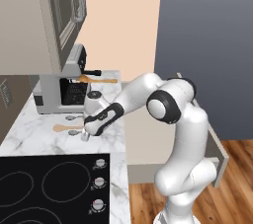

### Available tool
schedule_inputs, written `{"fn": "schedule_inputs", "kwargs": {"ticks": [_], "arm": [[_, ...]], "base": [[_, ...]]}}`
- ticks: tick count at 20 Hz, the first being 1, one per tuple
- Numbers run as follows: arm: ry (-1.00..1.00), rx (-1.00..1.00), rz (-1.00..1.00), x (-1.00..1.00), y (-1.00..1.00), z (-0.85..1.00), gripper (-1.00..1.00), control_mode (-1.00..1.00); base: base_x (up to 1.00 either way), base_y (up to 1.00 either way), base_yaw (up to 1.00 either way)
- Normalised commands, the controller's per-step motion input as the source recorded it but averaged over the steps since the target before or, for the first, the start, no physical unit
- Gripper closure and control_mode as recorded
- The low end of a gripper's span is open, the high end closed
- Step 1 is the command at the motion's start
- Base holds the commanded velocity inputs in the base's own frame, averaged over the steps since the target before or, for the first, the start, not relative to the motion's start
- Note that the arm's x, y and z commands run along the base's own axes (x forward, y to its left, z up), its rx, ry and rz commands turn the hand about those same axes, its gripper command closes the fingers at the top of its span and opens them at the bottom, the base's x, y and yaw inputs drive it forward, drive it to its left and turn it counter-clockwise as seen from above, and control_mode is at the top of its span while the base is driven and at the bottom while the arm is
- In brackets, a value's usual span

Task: Organize the utensils by type. Pick up the wooden spoons from the counter and place them in the open cabinet. Then pick up the metallic utensils from the counter and place them in the open drawer.

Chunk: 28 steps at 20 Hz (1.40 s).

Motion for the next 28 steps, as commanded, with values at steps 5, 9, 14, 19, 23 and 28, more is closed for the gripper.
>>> {"fn": "schedule_inputs", "kwargs": {"ticks": [5, 9, 14, 19, 23, 28], "arm": [[-0.03, 0.0, 0.0, 0.08, 0.12, -0.47, -1.0, -1.0], [-0.09, 0.0, 0.0, 0.0, 0.05, -0.65, 1.0, -1.0], [0.0, 0.0, 0.0, 0.0, -0.05, -0.14, 1.0, -1.0], [0.02, 0.08, 0.0, 0.0, -0.25, -0.06, 1.0, -1.0], [-0.05, 0.16, 0.0, -0.15, -0.4, 0.09, 1.0, -1.0], [-0.14, 0.09, -0.03, -0.2, -0.27, 0.85, 1.0, -1.0]], "base": [[0.0, 0.0, 0.0], [0.0, 0.0, 0.0], [0.0, 0.0, 0.0], [0.0, 0.0, 0.0], [0.0, 0.0, 0.0], [0.0, 0.0, 0.0]]}}
